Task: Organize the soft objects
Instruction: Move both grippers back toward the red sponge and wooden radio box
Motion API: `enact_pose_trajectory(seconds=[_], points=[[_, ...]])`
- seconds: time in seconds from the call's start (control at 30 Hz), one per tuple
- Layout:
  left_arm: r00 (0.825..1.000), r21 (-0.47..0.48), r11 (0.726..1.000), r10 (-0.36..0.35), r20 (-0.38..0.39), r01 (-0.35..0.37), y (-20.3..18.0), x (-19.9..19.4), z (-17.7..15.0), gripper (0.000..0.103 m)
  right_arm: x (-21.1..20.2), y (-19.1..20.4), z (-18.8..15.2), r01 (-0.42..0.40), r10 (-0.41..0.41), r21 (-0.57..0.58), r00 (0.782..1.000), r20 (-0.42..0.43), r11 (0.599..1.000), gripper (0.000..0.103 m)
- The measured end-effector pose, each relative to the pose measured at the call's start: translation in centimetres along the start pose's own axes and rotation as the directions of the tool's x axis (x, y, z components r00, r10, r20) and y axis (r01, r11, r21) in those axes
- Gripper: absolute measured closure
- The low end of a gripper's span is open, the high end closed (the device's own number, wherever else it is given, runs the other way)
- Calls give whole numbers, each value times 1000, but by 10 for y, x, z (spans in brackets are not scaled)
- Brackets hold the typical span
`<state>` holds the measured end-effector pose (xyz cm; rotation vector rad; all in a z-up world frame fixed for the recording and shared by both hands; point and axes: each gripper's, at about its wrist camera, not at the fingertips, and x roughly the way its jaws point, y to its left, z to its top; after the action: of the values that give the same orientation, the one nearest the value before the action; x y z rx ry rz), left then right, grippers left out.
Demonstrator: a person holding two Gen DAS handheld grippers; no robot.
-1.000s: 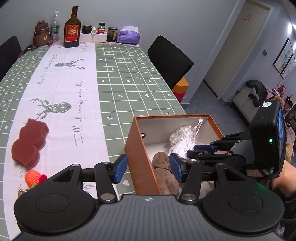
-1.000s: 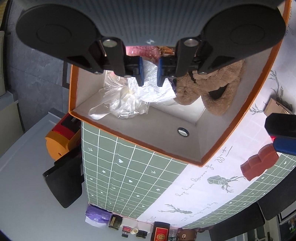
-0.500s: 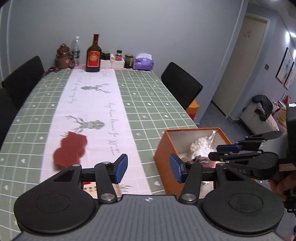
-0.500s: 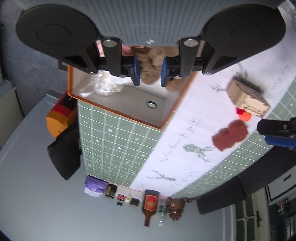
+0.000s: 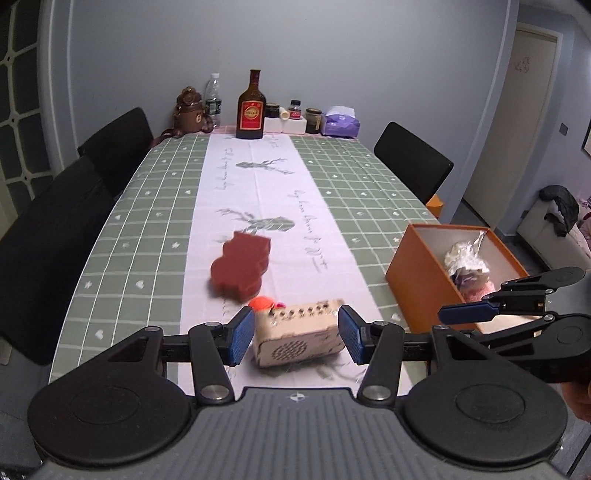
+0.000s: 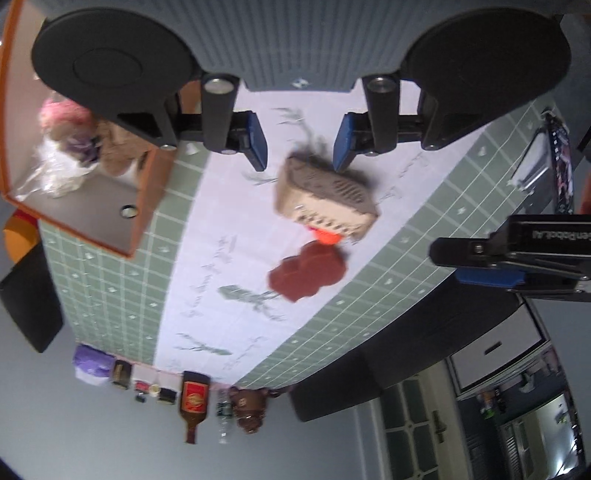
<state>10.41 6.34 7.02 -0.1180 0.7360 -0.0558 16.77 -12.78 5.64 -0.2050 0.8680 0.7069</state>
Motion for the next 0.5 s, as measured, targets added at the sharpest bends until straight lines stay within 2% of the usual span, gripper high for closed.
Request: enact_pose_trajectory(seconds=[0.27,0.5], points=[[998,-84,996,-23,-66,17,30,3,-39,42,27,46,-3,-68,65,-45,995,-74,997,60],[993,-130,991,-54,-107,40,54,-4,-36,42,44,69,25,-49,40,-99,995,-89,994,57]])
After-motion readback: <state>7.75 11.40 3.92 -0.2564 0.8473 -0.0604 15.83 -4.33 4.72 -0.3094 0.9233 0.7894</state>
